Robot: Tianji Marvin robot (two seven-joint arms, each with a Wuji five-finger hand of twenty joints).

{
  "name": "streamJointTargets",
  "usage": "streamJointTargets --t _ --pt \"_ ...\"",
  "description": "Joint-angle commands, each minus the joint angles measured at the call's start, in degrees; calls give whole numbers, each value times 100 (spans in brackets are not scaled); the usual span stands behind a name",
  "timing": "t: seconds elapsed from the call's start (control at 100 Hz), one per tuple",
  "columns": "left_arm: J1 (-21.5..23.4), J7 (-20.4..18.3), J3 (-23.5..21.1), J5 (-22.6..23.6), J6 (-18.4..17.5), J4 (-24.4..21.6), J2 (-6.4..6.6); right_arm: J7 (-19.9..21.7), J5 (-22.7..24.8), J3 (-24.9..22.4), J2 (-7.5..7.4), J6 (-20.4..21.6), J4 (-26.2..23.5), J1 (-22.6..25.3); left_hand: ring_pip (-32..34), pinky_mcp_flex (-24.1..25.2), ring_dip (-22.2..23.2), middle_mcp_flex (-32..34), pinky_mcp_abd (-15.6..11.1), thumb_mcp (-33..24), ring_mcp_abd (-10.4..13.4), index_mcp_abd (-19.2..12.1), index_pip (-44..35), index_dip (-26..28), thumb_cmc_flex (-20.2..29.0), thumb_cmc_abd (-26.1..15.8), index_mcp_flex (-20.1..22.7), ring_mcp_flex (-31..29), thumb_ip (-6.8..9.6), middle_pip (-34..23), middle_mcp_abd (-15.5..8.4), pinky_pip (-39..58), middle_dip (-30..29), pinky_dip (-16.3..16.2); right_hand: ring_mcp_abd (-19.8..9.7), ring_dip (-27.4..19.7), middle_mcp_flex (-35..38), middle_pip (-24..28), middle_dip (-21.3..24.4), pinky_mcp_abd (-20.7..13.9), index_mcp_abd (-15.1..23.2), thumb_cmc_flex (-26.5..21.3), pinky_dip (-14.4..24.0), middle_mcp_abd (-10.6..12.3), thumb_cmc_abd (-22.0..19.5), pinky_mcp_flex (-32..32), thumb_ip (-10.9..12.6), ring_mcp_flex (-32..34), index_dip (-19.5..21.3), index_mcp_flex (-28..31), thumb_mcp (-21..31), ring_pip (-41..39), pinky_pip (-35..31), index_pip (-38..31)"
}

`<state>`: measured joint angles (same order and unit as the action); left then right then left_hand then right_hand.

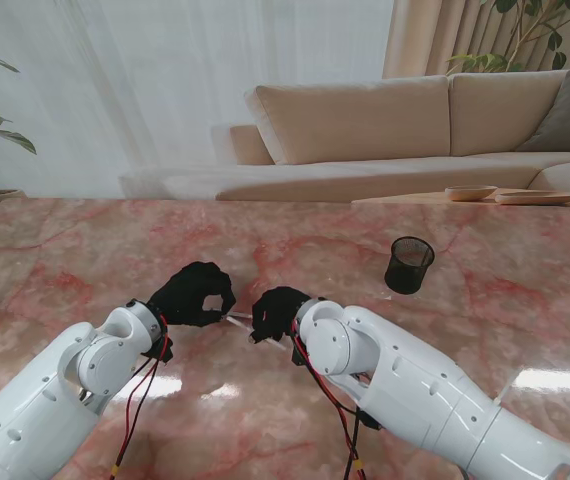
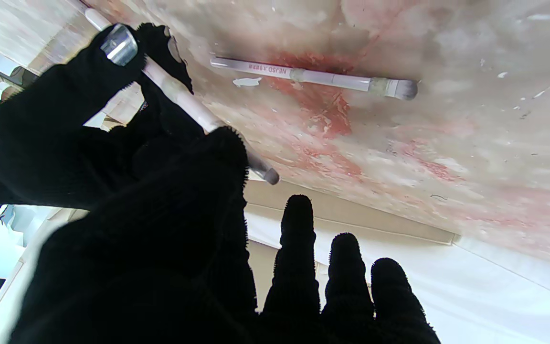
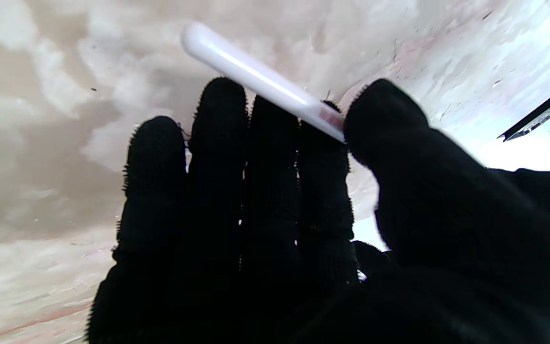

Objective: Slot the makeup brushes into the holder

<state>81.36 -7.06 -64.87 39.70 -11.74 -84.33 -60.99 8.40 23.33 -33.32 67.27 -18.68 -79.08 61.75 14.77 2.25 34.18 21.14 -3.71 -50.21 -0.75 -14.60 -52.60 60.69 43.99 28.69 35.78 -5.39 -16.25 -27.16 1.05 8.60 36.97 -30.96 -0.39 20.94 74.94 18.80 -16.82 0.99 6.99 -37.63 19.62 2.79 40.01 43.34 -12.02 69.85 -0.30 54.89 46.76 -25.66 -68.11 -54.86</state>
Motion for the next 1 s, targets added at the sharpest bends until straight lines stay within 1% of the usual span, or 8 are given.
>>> streamJointTargets --t 0.0,0.11,0.41,0.73,0.81,0.88,0.95,0.99 --pt "21 -10 11 18 8 -6 3 102 -15 3 -8 -22 -3 19 176 31 47 107 -89 138 -124 -270 -411 226 196 -332 306 0 -116 14 22 -78 74 28 -3 32 91 -58 -9 -50 131 -62 85 -103 170 -13 -180 100 140 -112 545 27 -102 -58" --pt "15 -29 16 21 5 -10 8 104 8 19 -9 -11 0 5 172 30 45 108 -91 143 -127 -281 -410 228 202 -331 310 5 -116 16 26 -86 73 40 11 45 137 -42 -41 -58 134 -202 94 -131 268 41 -166 161 193 -99 669 -7 -120 -86" --pt "-16 1 39 45 -42 12 5 76 102 50 -12 27 13 -21 177 25 46 98 -79 175 -116 -319 -359 197 189 -361 281 -11 -113 22 -23 -95 72 61 23 243 429 195 -444 8 588 -262 272 -44 376 219 -199 401 1284 86 865 -383 -323 -279" --pt "-42 136 52 112 -189 77 -5 -240 129 -115 62 -121 -4 138 237 45 73 39 -27 302 -109 -309 -246 -318 200 -367 183 -60 -10 52 -114 -67 -18 36 77 371 686 360 -436 103 823 -290 360 -31 384 539 -196 587 1426 401 848 -679 -482 -334" --pt "-36 152 49 104 -205 79 -8 -292 136 -153 71 -160 -19 171 251 39 70 16 -12 297 -107 -269 -294 -695 161 -287 108 -64 62 97 -134 -94 -136 66 88 420 728 424 -427 132 871 -317 349 -17 399 655 -189 583 1406 488 847 -860 -508 -377" --pt "-36 157 45 135 -244 78 -3 -300 143 -170 70 -195 -37 184 252 39 59 -17 10 207 -111 -337 -316 -1001 37 -178 -205 -63 165 219 -154 -107 -329 89 110 431 768 465 -434 149 883 -342 347 -21 411 753 -185 612 1400 523 849 -932 -541 -398" --pt "-30 184 43 142 -257 76 -7 -282 140 -176 63 -224 -57 187 249 40 54 -50 15 229 -106 -356 -276 -1154 31 -183 -345 -48 170 238 -160 -111 -388 98 105 439 789 522 -426 185 923 -355 313 -33 410 842 -182 595 1371 556 832 -1090 -572 -428" --pt "-27 199 40 143 -261 78 -9 -278 144 -180 61 -241 -69 193 250 38 42 -77 23 299 -103 -330 -273 -1461 23 -187 -500 -39 210 267 -165 -118 -517 118 117 444 802 540 -426 199 933 -358 306 -32 410 897 -182 607 1366 574 826 -1138 -594 -438"
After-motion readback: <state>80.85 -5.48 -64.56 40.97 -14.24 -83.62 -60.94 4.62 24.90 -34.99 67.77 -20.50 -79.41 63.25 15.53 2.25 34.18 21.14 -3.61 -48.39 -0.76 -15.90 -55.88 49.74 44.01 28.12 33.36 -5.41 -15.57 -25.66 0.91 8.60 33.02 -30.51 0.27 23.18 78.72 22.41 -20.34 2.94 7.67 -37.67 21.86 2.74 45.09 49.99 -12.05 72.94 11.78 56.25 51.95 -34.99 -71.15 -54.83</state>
